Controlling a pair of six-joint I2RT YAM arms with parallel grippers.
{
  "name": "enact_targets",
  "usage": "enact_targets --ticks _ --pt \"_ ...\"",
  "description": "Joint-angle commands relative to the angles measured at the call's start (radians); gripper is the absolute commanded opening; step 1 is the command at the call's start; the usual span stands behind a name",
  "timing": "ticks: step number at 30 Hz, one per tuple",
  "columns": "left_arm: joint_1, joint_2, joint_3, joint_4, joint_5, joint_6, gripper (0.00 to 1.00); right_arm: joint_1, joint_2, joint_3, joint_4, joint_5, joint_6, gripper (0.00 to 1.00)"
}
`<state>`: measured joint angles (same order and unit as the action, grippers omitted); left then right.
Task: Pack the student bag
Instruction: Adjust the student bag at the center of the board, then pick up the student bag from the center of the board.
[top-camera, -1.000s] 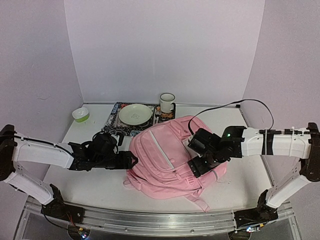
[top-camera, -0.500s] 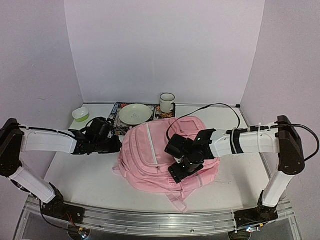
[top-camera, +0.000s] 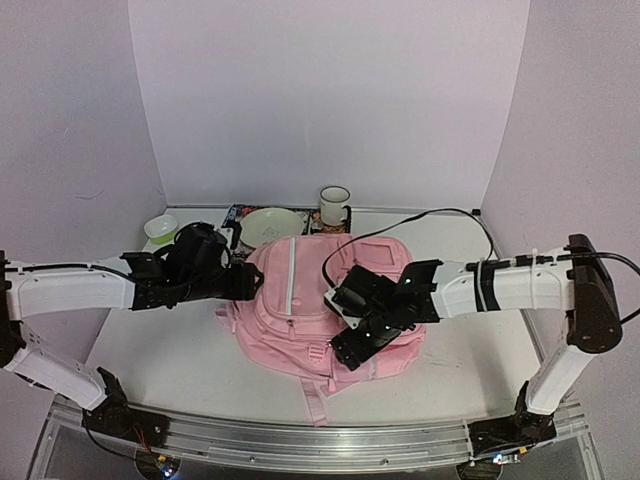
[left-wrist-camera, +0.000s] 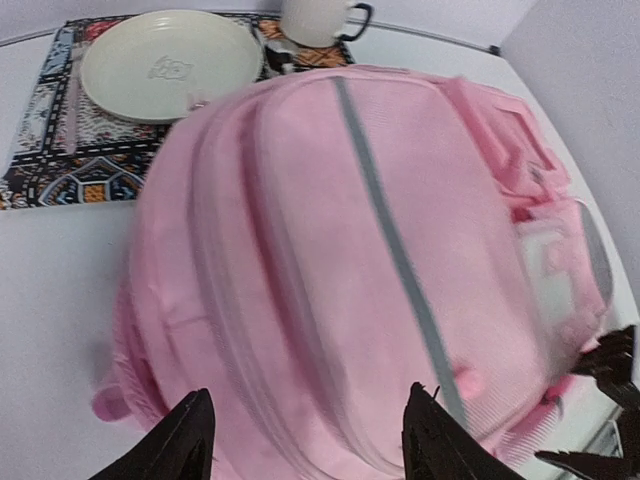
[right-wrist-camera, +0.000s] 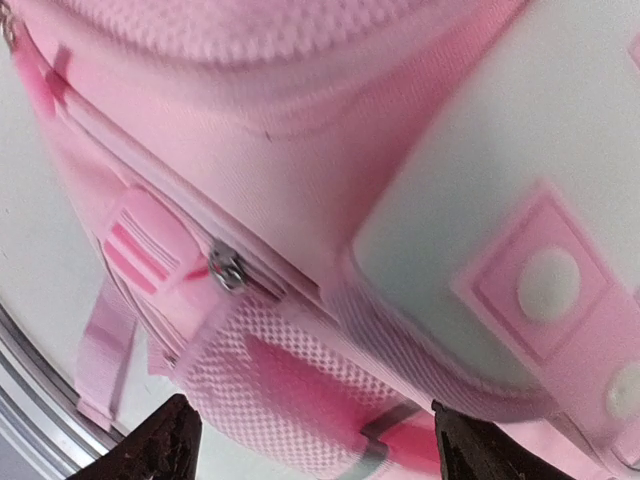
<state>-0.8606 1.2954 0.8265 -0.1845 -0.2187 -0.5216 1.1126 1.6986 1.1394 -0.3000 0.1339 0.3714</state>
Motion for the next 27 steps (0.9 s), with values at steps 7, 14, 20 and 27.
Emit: enact_targets --ticks 7,14,20,27 --pt "-0.267 -0.045 -0.068 -0.034 0.031 -0.128 0.67 0.096 -0.042 -0.103 -0.114 0.194 -0.219 0.82" --pt "-0.414 0.004 -0.085 0.026 0.002 -0.183 0.62 0.115 0.025 -0.111 -0.059 0.335 -0.277 0.78" --pt "-0.459 0.021 -0.138 0.079 0.020 -0.237 0.58 0.114 0.048 -0.134 0.025 0.320 -0.290 0.52" --pt "-0.502 0.075 -0.119 0.123 0.059 -0.245 0.58 0.115 0.024 -0.120 0.076 0.242 -0.269 0.00"
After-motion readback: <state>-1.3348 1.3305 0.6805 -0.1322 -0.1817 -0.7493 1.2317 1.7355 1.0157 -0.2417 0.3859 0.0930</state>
